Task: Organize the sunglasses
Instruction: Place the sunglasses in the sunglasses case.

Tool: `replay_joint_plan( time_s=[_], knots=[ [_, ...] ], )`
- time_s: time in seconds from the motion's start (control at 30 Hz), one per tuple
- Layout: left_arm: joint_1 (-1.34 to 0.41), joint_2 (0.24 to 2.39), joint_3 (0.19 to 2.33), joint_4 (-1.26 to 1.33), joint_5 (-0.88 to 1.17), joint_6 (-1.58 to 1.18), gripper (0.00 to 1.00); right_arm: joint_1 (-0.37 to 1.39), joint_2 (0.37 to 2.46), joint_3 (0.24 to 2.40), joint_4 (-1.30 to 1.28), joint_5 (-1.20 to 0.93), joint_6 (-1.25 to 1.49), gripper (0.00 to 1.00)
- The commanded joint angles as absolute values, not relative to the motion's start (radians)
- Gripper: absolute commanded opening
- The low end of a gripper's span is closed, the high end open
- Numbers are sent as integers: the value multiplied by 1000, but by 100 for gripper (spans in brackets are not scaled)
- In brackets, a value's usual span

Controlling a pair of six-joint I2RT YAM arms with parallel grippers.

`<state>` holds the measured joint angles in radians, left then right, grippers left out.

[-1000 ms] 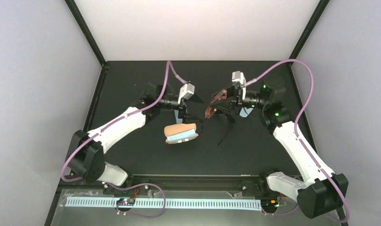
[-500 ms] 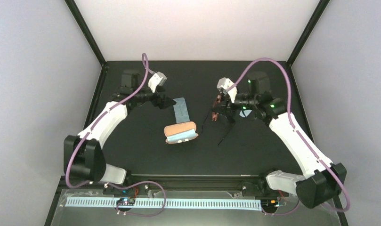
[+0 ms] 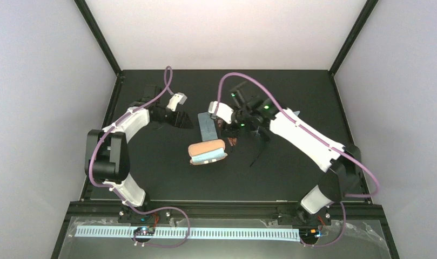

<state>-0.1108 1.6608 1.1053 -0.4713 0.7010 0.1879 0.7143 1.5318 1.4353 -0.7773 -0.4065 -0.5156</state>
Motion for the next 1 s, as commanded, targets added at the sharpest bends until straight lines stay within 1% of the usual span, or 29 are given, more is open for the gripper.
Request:
replay_joint_plan(
  time_s=[0.0, 0.27, 0.37, 0.5, 0.73, 0.97],
  knots=[
    [-58, 1664, 1149, -505, 684, 161, 79, 792, 1661, 1556, -907, -243, -548, 24],
    [-12, 1615, 1136, -499, 653, 169, 80, 899, 1852, 1699, -972, -146, -569, 23],
    [-1, 1603, 1131, -495, 662, 169, 80, 915, 1945, 1772, -1011, -123, -574, 22],
    [7, 1598, 1120, -485, 688, 167, 81, 925, 2019, 1817, -1016, -93, -586, 21],
    [12, 1583, 1119, -475, 693, 170, 81, 952, 2104, 1858, -1039, -40, -590, 21],
    [13, 1574, 1112, -465, 699, 178, 81, 973, 2139, 1855, -1055, -50, -584, 20]
  ],
)
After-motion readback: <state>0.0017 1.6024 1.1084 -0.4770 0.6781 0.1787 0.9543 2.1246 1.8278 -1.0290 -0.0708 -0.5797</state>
